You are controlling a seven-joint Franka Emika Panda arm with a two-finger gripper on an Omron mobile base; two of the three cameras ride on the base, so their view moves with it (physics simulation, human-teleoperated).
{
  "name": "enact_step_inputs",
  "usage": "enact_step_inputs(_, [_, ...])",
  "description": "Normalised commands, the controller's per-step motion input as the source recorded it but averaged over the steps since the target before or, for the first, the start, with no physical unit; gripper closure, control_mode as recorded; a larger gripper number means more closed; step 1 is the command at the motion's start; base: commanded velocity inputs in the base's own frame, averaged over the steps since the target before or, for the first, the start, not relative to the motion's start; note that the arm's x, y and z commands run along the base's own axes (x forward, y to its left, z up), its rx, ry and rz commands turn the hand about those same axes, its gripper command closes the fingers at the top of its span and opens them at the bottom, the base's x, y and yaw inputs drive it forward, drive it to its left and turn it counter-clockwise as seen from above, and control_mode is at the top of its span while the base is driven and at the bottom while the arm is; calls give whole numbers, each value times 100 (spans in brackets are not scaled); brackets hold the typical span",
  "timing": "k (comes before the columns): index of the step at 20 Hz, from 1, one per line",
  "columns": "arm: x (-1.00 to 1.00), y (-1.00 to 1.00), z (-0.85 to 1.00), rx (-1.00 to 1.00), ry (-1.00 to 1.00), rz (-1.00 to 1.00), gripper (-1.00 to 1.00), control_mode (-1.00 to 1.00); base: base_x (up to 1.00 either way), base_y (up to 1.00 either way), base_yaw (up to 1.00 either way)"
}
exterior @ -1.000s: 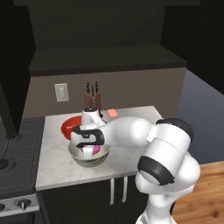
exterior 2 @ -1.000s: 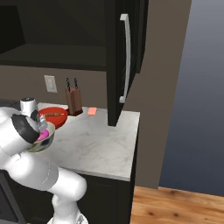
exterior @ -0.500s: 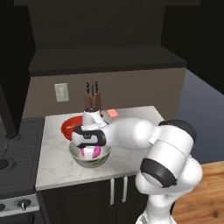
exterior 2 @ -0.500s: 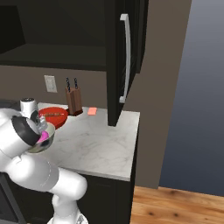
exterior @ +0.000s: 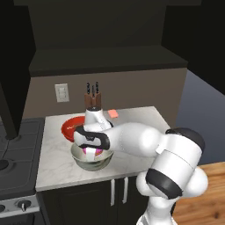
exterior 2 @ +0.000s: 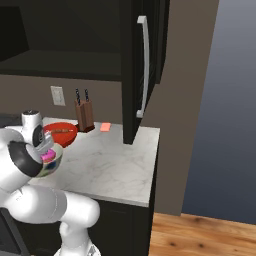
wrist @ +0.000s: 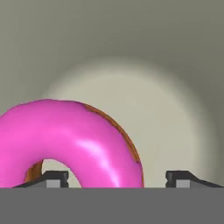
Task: Pick both bowls and place them on the counter. Then place the donut in one bowl and place the kebab skewer in the other bowl.
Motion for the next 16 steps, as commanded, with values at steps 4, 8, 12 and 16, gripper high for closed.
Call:
enact_step_inputs(4, [-6,1,31,-2,0,-2,-100,-100,0,0,0])
enact_step_inputs(8, [-5,3,31,-3,0,-1,-100,-100,0,0,0])
enact_step_inputs(12, [-2,2,27,-3,0,-1,-100,-100,0,0,0])
enact_step_inputs(16, [0,3,12,-3,0,-3,-100,-100,0,0,0])
